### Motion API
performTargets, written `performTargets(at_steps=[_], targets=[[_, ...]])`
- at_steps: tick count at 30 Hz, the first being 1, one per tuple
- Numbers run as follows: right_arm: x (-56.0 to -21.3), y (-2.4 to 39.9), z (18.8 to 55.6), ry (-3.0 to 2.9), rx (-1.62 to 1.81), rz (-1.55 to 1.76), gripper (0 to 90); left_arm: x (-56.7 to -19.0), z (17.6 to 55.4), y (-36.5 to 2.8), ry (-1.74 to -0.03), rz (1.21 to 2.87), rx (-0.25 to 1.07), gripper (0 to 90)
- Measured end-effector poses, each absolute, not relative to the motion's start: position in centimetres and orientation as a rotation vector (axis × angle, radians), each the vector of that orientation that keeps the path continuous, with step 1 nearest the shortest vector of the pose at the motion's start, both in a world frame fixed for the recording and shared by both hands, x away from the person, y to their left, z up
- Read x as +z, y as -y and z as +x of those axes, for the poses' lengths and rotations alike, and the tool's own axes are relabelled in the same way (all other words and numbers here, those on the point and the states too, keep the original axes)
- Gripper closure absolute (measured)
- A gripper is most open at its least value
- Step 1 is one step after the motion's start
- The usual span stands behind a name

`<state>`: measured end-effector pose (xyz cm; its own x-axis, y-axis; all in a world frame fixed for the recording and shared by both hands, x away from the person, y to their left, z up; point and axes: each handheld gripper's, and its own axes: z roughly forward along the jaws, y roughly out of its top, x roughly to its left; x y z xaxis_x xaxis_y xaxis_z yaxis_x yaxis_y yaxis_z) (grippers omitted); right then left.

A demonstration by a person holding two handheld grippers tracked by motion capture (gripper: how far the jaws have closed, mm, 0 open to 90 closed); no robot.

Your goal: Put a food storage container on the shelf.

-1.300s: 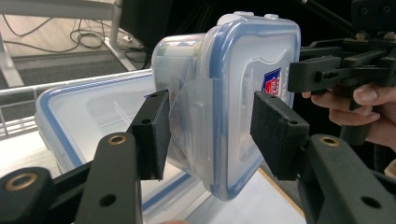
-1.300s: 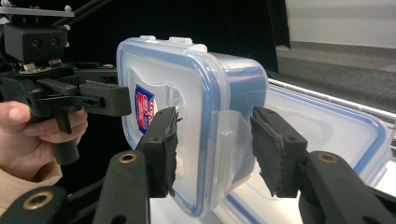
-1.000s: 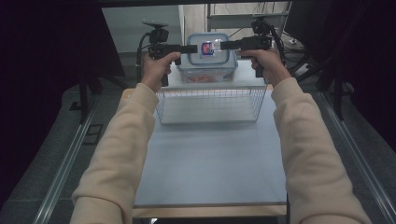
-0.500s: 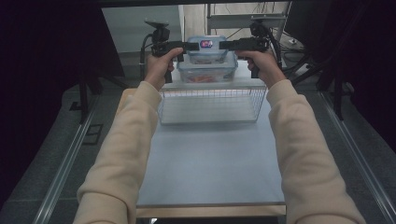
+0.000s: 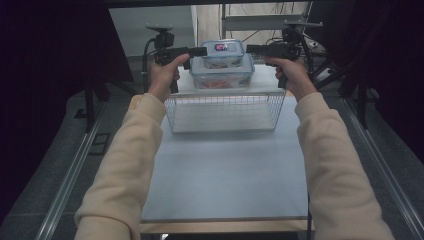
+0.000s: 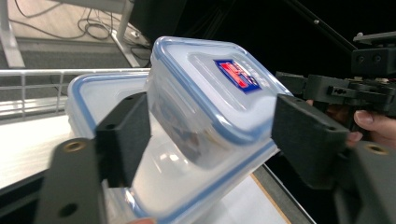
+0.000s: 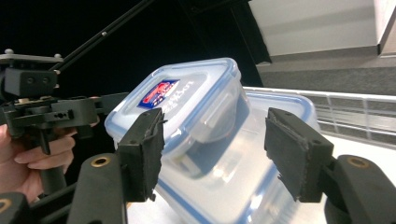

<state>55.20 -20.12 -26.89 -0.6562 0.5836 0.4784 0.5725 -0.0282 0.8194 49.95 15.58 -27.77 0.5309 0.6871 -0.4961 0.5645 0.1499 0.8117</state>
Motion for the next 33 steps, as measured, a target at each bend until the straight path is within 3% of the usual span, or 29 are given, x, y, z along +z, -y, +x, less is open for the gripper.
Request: performTargets(at_steps=[3,7,10,21,33], targets=[[-26.9,20.5,54.3,-2.19,1.814,1.292,38.0,-28.0,48.7,-15.8,-1.122,1.523,0.158,45.5],[-27.2,20.6,53.0,-2.215,1.8,1.27,35.4,-28.7,47.8,-15.6,-1.085,1.581,0.146,74.4],[-27.5,20.8,52.3,-2.228,1.787,1.273,34.4,-29.0,47.7,-14.6,-1.061,1.637,0.128,86.1],[-28.0,21.4,50.9,-2.258,1.777,1.245,33.5,-29.0,48.9,-12.0,-1.038,1.677,0.108,88.9],[-28.1,21.9,50.2,-2.255,1.793,1.247,33.5,-29.1,47.7,-13.4,-1.058,1.667,0.118,88.3]])
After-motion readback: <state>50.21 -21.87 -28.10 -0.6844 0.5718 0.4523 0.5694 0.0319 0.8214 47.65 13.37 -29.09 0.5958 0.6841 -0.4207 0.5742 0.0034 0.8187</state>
